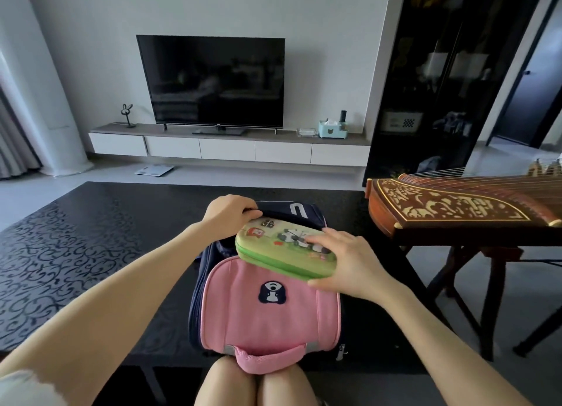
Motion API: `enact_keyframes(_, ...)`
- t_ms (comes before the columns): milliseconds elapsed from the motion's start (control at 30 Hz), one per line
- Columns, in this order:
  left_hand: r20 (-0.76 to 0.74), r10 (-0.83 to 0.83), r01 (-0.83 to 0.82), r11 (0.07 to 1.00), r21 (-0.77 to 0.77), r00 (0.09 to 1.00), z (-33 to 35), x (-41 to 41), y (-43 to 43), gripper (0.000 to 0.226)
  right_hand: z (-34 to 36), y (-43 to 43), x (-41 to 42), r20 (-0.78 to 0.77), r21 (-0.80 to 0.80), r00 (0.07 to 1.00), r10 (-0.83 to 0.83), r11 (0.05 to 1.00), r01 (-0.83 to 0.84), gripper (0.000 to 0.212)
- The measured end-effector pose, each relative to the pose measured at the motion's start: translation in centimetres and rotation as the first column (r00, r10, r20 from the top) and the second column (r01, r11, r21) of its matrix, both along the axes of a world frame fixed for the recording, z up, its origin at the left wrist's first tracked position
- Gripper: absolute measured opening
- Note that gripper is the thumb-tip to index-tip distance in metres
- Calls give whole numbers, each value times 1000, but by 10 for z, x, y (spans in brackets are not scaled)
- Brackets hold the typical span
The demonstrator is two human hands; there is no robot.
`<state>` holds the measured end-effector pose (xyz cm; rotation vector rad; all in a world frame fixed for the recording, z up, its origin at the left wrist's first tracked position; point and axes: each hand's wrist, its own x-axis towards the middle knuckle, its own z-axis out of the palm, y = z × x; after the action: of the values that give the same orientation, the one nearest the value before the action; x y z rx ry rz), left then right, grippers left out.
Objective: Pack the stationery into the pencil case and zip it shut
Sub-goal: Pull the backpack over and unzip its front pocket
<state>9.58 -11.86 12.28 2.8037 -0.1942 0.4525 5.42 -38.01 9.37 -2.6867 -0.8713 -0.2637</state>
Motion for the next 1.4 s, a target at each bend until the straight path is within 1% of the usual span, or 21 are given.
enact_keyframes(33,7,-8,8,1000,-18,1000,0,-2,-1,25,-3,15,5,27,28,1000,-14,1000,13,77)
enact_keyframes(100,-16,-35,35,999,16,999,-2,-6,-1,25,-7,40,15,202,79,978,-56,996,41,65)
enact_keyframes(167,-61,-53,59,993,104,997,-8,-9,0,28,-14,55,21,366,107,913,-179,983,149,54)
enact_keyframes(200,-77,-47,57,991,124,996,-10,-10,3,28,-19,59,22,390,137,884,-258,966,221,57)
enact_keyframes(267,-99,-30,42,992,123,995,-14,-11,7,27,-33,57,15,311,236,859,-406,909,344,69)
enact_keyframes(333,-77,-66,77,984,162,995,-15,-10,6,26,-48,47,9,143,396,873,-467,835,382,74)
enact_keyframes(400,-78,-154,166,971,174,985,-16,-7,-3,29,-59,34,4,-186,576,908,-376,707,411,73)
enact_keyframes(433,-100,-191,205,966,159,976,-16,-5,-11,34,-63,30,4,-326,635,898,-296,635,440,72)
enact_keyframes(467,-133,-215,232,963,135,968,-16,-2,-20,40,-66,28,5,-408,671,883,-230,581,461,70)
enact_keyframes(533,-194,-236,255,964,80,952,-16,8,-38,44,-73,28,10,-434,704,879,-198,535,468,59)
enact_keyframes(600,-228,-266,283,958,43,937,-17,19,-53,38,-75,30,16,-438,715,877,-198,514,473,50)
enact_keyframes(667,-255,-288,303,953,19,923,-18,27,-64,30,-77,32,20,-446,708,872,-201,517,481,47)
enact_keyframes(733,-263,-265,311,939,150,928,-21,33,-71,27,-79,33,24,-442,699,875,-200,534,475,46)
enact_keyframes(800,-227,-222,281,920,274,948,-25,35,-73,24,-80,35,28,-437,692,879,-190,554,463,46)
enact_keyframes(867,-185,-227,269,932,242,956,-26,36,-72,23,-81,39,36,-414,675,883,-220,578,460,47)
enact_keyframes(967,-133,-251,275,938,210,959,-26,36,-68,22,-79,44,53,-336,559,848,-410,638,530,45)
enact_keyframes(1067,-137,-235,261,938,228,962,-29,36,-70,24,-76,48,65,-344,466,764,-545,607,643,48)
enact_keyframes(1167,-158,-212,243,948,207,964,-33,34,-72,26,-77,50,75,-393,376,714,-580,607,700,52)
enact_keyframes(1233,-144,-211,236,953,190,967,-36,35,-71,26,-76,52,82,-417,360,737,-532,648,671,48)
enact_keyframes(1300,-101,-203,218,961,171,974,-35,39,-71,22,-73,55,86,-408,408,799,-442,695,592,40)
enact_keyframes(1400,-28,-150,152,983,108,988,-27,49,-76,19,-75,58,79,-293,450,868,-401,743,495,34)
